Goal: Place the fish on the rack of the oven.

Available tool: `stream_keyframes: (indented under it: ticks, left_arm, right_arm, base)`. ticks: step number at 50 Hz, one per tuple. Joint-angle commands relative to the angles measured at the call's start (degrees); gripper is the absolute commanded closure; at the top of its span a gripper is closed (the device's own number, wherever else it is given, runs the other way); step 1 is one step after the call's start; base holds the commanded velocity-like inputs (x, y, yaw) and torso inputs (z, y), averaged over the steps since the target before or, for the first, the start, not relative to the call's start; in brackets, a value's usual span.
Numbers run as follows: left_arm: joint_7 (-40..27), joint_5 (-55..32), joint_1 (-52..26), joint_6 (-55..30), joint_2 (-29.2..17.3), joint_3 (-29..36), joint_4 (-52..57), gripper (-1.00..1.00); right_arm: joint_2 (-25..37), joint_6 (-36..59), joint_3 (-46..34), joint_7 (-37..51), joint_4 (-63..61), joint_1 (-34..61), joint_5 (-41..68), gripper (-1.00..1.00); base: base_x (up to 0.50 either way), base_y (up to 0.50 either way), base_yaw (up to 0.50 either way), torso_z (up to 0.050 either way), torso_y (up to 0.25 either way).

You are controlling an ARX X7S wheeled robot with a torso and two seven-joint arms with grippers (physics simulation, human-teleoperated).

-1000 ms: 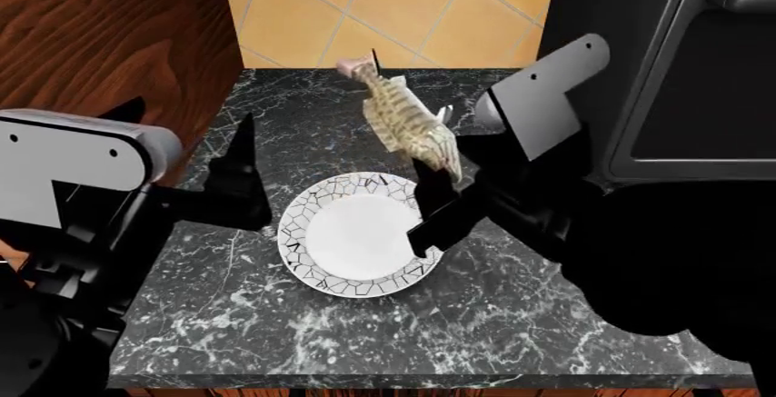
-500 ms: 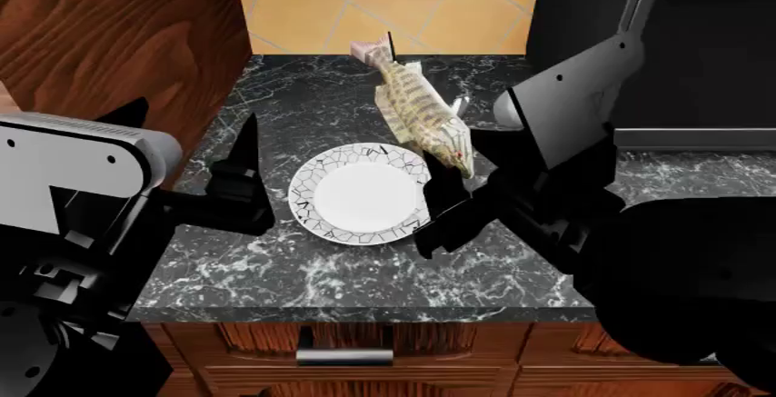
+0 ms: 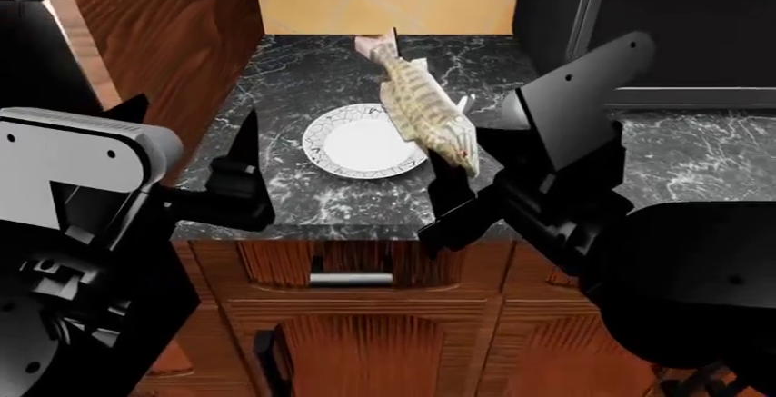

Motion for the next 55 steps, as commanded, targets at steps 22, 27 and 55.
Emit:
stream_keyframes:
  ticks: [22, 27, 55]
  left_arm:
    - [0.1, 0.8, -1.3, 0.8, -0.4, 1.2, -1.8, -1.00]
    - [-1.8, -2.8, -3.5, -0.3, -0.5, 0.6, -1.9, -1.00]
    - [-2.5, -15.1, -28.5, -13.0, -7.9, 9.2, -19.6, -1.00]
  right_arm:
    - [1.2, -1.1, -0.2, -2.9, -2.5, 0.1, -4.2, 1.00]
    - [1.8, -1.5, 0.3, -2.6, -3.0, -0.1, -4.0, 1.00]
    - [2.7, 1.5, 0.3, 9.6, -0.7, 8.5, 7.8, 1.00]
  base:
    - [-0.26, 0.00, 0.00, 0.000, 0.000]
    - [-0.07, 0.00, 0.00, 0.000, 0.000]
    - [0.00, 0.00, 0.00, 0.000, 0.000]
